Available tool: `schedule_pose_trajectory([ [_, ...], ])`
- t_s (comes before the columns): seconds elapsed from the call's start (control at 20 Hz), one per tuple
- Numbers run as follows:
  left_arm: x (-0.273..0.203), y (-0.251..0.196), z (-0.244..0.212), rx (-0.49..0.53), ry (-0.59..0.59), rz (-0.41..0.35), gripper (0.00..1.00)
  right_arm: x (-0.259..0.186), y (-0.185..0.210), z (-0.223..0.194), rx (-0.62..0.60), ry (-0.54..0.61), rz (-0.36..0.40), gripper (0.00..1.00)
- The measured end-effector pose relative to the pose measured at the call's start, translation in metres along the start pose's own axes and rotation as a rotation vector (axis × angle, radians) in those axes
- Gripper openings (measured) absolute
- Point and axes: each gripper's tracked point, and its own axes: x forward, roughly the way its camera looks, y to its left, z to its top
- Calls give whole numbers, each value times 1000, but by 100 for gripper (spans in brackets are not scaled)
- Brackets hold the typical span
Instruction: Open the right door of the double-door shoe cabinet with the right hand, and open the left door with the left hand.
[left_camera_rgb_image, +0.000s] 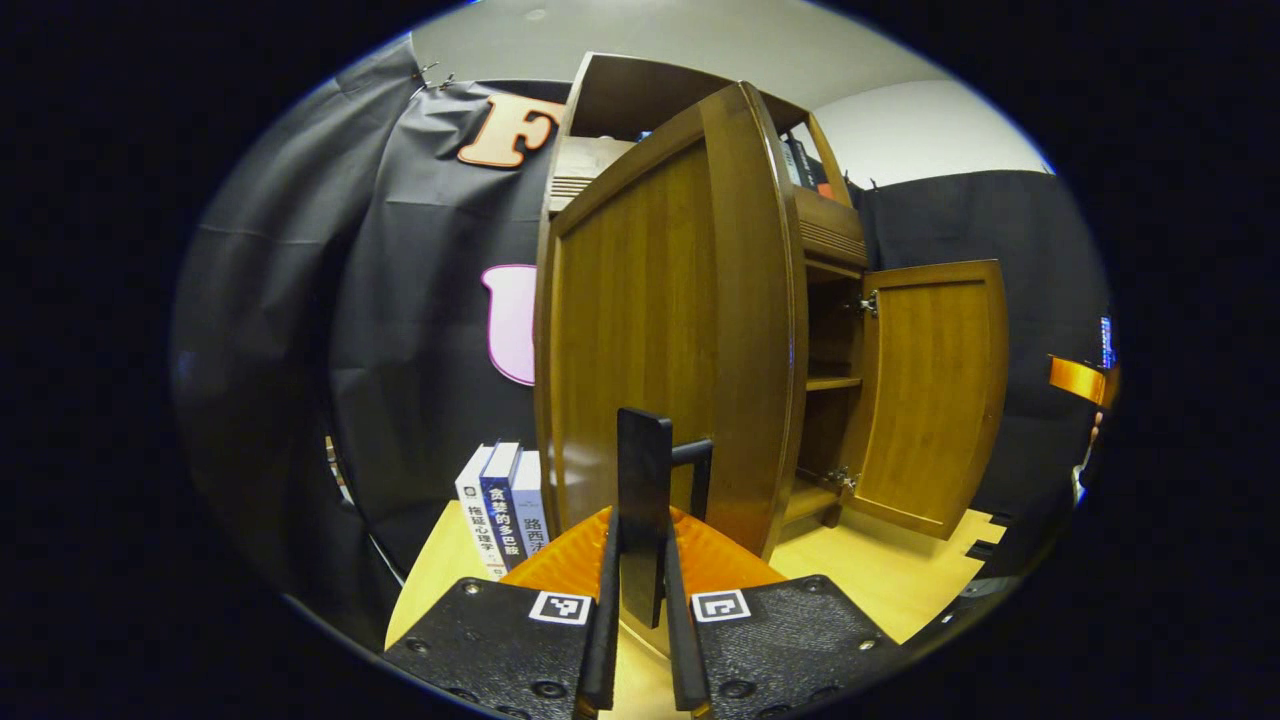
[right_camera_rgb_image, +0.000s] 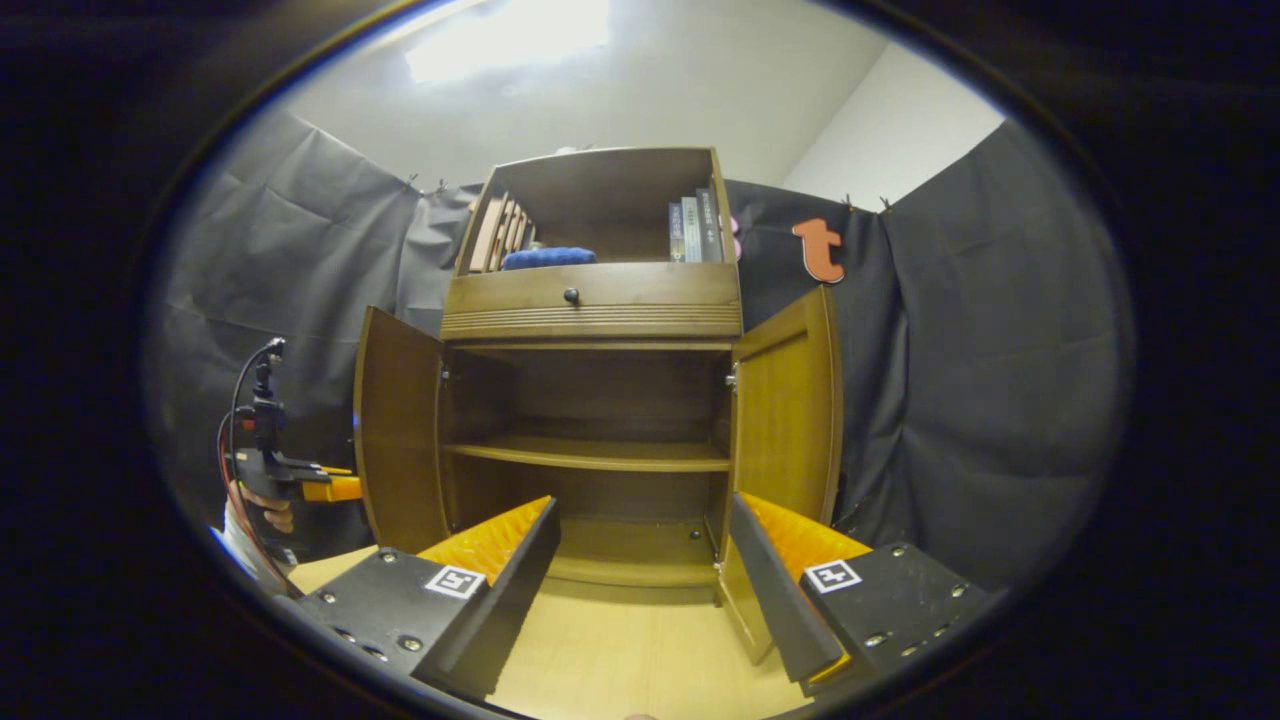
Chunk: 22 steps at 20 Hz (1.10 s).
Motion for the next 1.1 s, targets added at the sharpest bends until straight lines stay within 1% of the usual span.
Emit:
schedule_pose_trajectory([
  [0.05,-1,8,2,8,-9,25,23,1,2,-2,3,0,5,100],
  [0.15,-5,31,2,21,-20,85,20,3,8,-3,12,-1,15,100],
  [0.2,-5,43,3,30,-28,118,19,4,12,-3,15,-5,20,97],
  [0.25,-6,53,1,39,-21,142,19,6,16,-4,21,-7,23,100],
  [0.3,-8,58,4,27,-35,137,13,8,21,-5,25,-8,30,97],
  [0.35,-8,60,2,13,-24,125,7,10,26,-7,21,-5,35,100],
  [0.5,-12,74,2,5,-19,102,7,14,37,-13,-9,4,37,100],
  [0.55,-10,76,2,-4,-19,91,5,20,42,-16,-14,7,39,100],
  [0.65,-13,83,3,-20,-23,71,5,24,47,-18,-11,13,48,100],
  [0.7,-12,83,1,-27,-21,61,4,26,49,-20,-6,19,51,97],
  [0.75,-12,82,1,-32,-19,54,4,27,50,-21,-2,24,51,100],
  [0.9,-12,83,1,-26,-15,42,3,29,54,-22,2,31,53,100],
  [0.95,-12,83,1,-27,-13,40,4,29,53,-22,3,31,52,97],
  [1.05,-11,83,1,-31,-11,37,4,29,51,-24,10,33,48,97],
  [1.1,-11,83,1,-31,-9,37,4,29,50,-24,13,34,46,100],
])
